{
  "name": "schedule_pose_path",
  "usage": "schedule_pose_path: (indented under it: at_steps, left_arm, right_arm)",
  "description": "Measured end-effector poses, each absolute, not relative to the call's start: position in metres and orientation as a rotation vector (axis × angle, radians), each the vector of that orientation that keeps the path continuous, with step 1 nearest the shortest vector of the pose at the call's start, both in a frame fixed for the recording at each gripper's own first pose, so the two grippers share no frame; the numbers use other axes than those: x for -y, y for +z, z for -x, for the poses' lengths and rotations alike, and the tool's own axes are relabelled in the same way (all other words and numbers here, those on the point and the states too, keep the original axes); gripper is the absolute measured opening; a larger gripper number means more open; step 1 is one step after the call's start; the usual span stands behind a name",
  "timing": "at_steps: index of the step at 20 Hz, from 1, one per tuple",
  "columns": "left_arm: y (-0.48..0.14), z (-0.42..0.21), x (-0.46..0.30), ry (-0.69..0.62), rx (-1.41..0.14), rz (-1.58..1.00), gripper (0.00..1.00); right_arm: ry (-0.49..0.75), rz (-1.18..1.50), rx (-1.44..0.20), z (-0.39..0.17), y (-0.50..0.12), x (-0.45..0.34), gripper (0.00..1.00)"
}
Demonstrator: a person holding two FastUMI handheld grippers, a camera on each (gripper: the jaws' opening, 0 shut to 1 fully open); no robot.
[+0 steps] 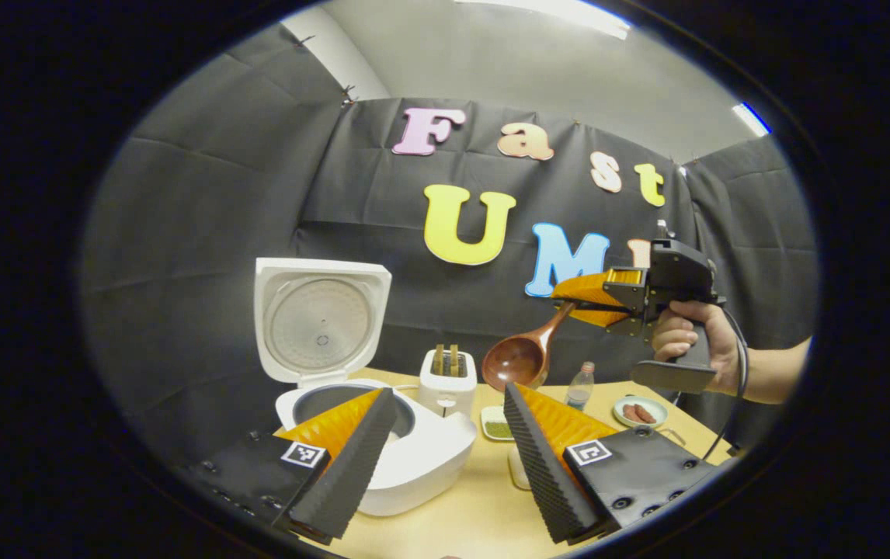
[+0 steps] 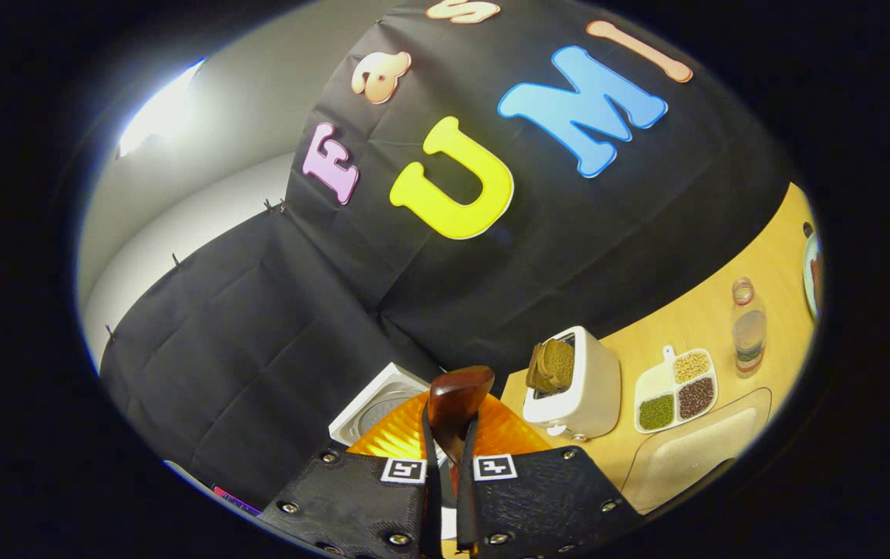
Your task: Close the left gripper, press the button to open the rice cooker; take a wooden spoon from the chopstick holder with the right hand, scoop a spoonful of rice and pour it into the rice cooker, then put the wooden spoon back into the chopstick holder.
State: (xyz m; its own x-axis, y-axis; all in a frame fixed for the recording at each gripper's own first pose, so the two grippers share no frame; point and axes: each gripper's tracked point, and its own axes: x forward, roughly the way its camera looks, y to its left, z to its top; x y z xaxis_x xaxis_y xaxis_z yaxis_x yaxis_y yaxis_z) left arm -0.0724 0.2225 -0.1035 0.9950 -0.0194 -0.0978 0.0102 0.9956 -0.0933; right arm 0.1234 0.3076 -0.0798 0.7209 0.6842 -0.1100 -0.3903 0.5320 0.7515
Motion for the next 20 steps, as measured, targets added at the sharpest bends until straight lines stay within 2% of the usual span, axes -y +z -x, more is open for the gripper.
schedule_pose_path:
  at_steps: [20]
  left_arm:
    - [-0.094, 0.05, -0.097, -0.142, -0.121, 0.061, 0.97]
  right_arm:
    - [0.409, -0.823, -0.377, -0.09, -0.091, -0.083, 0.07]
